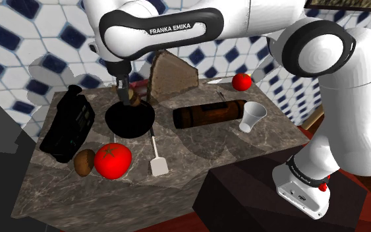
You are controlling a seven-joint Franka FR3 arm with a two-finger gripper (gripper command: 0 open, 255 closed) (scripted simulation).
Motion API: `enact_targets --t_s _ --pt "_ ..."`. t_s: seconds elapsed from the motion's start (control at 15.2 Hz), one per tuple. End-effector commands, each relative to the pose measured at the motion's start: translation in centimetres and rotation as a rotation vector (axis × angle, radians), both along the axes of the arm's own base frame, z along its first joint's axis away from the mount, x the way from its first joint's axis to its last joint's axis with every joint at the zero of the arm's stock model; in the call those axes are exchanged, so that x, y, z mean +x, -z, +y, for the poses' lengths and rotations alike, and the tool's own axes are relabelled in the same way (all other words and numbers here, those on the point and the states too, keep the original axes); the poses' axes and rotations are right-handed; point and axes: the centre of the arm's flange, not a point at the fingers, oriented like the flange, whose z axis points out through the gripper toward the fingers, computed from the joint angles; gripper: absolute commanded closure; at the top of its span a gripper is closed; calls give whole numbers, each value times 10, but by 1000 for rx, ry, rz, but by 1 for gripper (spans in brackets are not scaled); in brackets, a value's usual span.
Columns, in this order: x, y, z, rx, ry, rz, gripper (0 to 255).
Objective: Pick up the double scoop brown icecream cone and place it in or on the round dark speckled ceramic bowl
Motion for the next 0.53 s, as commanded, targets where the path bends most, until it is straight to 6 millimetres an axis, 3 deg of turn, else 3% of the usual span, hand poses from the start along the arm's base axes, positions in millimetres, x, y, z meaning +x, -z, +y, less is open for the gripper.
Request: enact_targets --t_s 0.0,0.46 --pt "2 10 0 1 0 -1 255" --pt "3 47 1 1 0 -1 255"
